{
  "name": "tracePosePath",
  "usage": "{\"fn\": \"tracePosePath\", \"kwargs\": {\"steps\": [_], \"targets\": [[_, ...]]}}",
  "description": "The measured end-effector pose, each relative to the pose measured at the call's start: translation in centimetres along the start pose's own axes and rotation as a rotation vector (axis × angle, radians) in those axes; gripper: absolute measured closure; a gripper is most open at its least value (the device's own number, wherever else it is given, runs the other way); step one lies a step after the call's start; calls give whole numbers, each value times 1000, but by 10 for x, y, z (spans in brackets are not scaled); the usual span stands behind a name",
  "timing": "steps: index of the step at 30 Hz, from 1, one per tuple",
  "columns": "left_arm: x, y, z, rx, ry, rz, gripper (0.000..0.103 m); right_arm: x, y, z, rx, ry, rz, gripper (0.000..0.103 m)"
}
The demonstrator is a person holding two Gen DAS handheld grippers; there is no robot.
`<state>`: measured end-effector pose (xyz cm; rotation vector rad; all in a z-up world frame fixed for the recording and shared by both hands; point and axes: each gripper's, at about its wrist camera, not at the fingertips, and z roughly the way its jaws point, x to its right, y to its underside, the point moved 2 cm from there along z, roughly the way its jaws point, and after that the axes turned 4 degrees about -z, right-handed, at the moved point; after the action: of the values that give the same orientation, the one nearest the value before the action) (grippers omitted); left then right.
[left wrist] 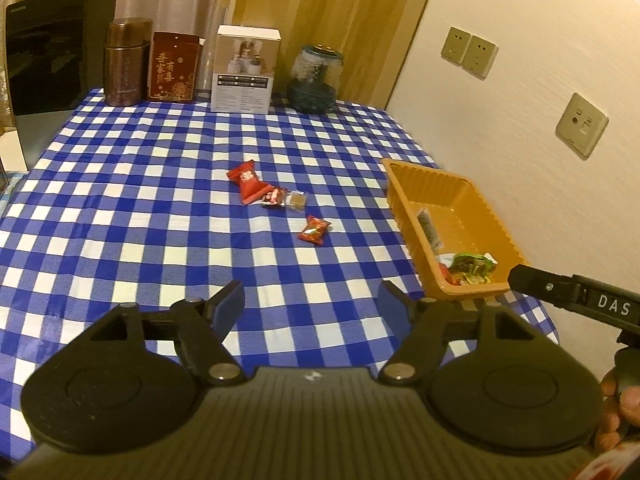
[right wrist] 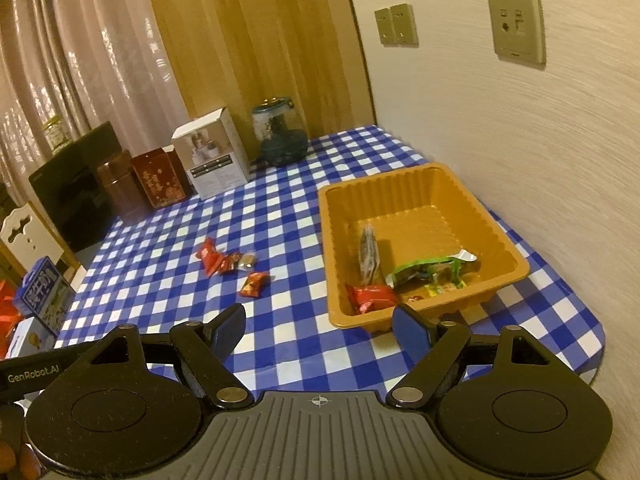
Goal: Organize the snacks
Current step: 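Withdraw both grippers from the tray toward the remaining candies, then move the right gripper to a red candy packet and grasp it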
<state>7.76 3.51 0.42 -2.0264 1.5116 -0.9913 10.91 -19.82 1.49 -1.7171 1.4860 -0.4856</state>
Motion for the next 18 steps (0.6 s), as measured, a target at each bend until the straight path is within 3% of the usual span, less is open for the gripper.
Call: {"fn": "tracePosePath", "kwargs": {"steps": [18], "targets": [[-45, -29, 23, 18, -59, -10, 29, -43, -6, 39, 28, -62, -69, 23]]}}
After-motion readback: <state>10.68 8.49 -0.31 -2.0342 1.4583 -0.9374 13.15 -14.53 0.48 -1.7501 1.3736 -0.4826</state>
